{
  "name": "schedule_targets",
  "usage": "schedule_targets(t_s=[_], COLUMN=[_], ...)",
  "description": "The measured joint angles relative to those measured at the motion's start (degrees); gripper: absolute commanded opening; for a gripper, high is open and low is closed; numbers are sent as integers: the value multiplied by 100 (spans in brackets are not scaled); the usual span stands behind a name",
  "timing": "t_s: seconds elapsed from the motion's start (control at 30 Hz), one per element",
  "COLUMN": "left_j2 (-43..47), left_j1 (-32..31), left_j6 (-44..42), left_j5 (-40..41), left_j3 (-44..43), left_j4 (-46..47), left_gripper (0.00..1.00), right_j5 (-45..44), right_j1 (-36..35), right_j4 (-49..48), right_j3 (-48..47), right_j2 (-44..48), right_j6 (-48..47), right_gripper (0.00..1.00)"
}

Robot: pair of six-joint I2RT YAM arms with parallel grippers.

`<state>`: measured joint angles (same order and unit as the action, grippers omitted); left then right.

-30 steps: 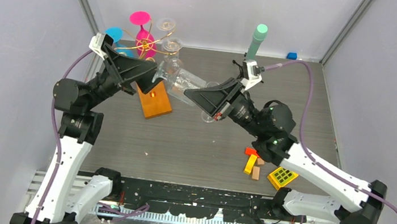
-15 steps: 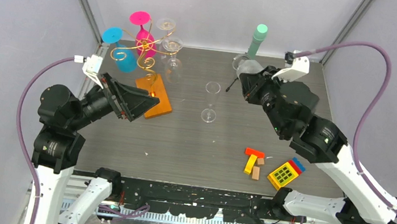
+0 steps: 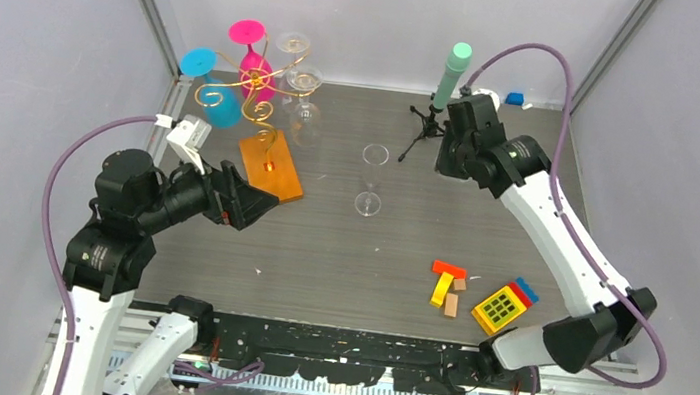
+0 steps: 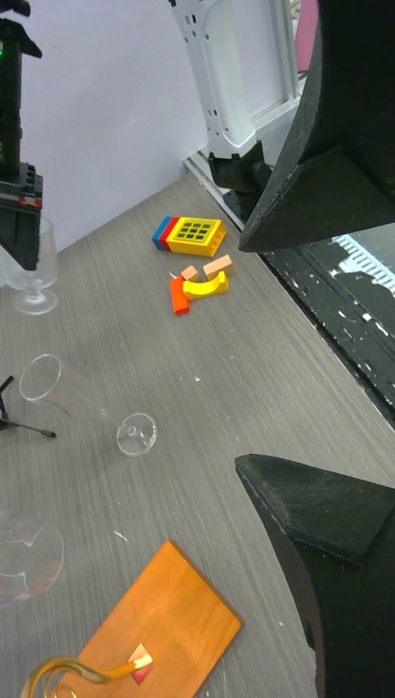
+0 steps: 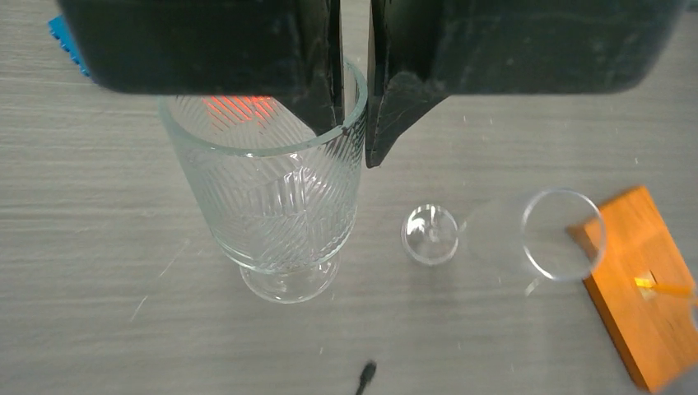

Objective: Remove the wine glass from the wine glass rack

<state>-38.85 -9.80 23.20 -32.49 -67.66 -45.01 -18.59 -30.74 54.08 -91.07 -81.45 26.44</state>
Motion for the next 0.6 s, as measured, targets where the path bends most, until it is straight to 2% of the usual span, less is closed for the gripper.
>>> schedule_targets(t_s=[0.33, 0.6], left_j2=[-7, -17], left_j1=[-170, -339], left_j6=[-223, -374], left_j5=[315, 494], left_j3=[33, 105], left_j4=[-160, -240], left_gripper=[95, 96], right_j5=[1541, 1766], right_j1=[210, 210], right_j4=[-42, -68], right_j3=[114, 111], right_j2=[-1456, -2013], right_j6=[-66, -68], right_gripper=[0, 4])
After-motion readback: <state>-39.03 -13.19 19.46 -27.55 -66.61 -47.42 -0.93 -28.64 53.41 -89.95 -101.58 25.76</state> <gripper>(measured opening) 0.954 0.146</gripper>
